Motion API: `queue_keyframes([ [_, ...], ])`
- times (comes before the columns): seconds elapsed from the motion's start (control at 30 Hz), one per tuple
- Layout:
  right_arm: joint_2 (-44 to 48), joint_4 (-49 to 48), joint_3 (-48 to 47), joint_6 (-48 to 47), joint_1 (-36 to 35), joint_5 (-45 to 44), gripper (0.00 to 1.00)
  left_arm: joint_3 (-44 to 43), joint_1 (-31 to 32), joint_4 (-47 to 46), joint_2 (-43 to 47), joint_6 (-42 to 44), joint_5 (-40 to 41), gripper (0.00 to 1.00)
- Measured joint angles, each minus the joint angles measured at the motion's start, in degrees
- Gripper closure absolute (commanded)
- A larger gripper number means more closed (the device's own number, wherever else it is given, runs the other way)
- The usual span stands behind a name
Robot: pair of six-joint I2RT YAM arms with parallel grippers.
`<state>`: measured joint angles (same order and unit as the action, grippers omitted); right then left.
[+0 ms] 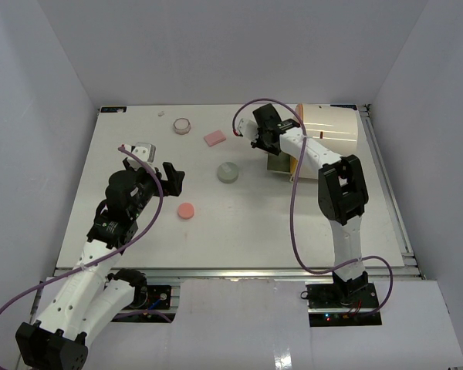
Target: Organize the makeup
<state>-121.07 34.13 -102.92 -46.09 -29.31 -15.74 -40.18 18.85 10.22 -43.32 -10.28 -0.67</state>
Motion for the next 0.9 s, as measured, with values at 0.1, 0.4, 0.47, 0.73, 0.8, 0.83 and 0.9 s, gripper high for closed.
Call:
queue_keyframes([
  [0.1, -1.76, 0.09, -0.55, -2.30, 0.13, -2.40, 0.69, 0.00, 0.00, 0.00, -0.03, 0.00, 0.00, 0.02],
  [0.4, -4.08, 0.35, -5.26, -5.17, 0.72, -0.11, 0.71, 0.07, 0.00, 0.00, -0.10, 0.00, 0.00, 0.02],
  [0.47, -4.19, 0.34, -5.67, -5.45, 1.00, 1.51, 0.71, 0.07, 0.00, 0.00, -0.10, 0.00, -0.03, 0.02],
  [0.73, -4.47, 0.35, -5.72, -5.64, 3.28, 9.70, 0.69, 0.07, 0.00, 0.00, -0.10, 0.00, -0.27, 0.02],
  [0.8, -4.47, 0.19, -5.72, -5.63, 4.29, 13.18, 0.67, 0.07, 0.00, 0.00, -0.10, 0.00, -0.31, 0.02],
  [0.83, -4.47, 0.00, -5.72, -5.61, 4.76, 14.80, 0.66, 0.07, 0.00, 0.00, -0.10, 0.00, -0.35, 0.02],
  [0.9, -4.47, -0.55, -5.72, -5.52, 5.65, 17.97, 0.65, 0.07, 0.00, 0.00, -0.10, 0.00, -0.41, 0.02],
])
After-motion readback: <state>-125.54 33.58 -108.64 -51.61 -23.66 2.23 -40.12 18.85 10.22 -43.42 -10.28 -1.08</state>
